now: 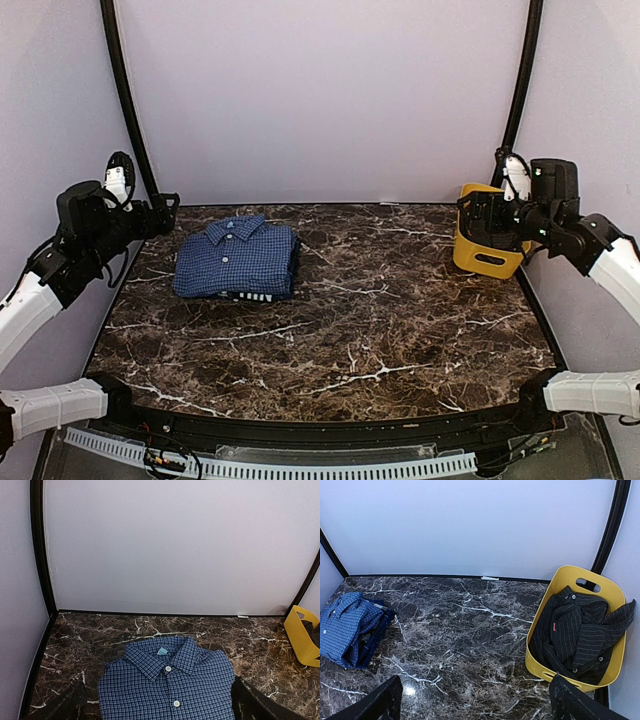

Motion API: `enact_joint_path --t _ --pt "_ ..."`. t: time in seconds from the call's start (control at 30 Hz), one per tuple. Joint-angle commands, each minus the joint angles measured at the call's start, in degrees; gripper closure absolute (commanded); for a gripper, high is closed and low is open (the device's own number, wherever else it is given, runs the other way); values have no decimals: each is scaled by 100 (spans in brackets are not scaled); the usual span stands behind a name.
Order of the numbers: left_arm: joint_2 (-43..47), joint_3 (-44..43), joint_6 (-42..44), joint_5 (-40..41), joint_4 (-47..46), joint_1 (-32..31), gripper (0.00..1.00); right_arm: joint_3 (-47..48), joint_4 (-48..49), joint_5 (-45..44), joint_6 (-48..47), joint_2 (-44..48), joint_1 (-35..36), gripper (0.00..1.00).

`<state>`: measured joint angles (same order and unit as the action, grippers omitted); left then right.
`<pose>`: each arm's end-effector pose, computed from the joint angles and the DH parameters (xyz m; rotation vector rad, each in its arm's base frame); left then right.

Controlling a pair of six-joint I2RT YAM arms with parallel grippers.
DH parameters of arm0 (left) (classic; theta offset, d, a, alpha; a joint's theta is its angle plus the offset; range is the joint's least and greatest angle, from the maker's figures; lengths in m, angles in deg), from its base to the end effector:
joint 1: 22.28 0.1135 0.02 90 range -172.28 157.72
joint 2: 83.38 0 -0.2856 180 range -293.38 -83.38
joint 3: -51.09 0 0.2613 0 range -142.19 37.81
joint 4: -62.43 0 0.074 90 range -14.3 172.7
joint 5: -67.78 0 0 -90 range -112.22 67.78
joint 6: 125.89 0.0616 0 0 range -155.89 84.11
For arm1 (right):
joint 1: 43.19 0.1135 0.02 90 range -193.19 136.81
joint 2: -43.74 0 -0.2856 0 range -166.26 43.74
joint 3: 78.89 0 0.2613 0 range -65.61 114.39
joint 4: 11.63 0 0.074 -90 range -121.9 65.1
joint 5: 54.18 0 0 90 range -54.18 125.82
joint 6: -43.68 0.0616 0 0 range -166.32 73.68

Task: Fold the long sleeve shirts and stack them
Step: Reset both arms

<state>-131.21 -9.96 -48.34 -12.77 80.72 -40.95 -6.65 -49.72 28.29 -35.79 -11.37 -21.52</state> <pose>0.2087 -0.0598 0.3730 -0.0353 1.6650 -0.2755 0.2190 0.0783 0.3764 -0.1009 1.9386 0.2473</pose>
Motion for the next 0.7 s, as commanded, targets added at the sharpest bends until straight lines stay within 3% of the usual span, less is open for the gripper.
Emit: enact_joint_path --t 0.0,0.67 --pt "16 106 -32 -53 -74 -39 1 -75 278 -29 -48 26 -16 1" --pt "-33 136 -100 -206 -138 -39 1 -107 208 -36 -27 -69 -14 4"
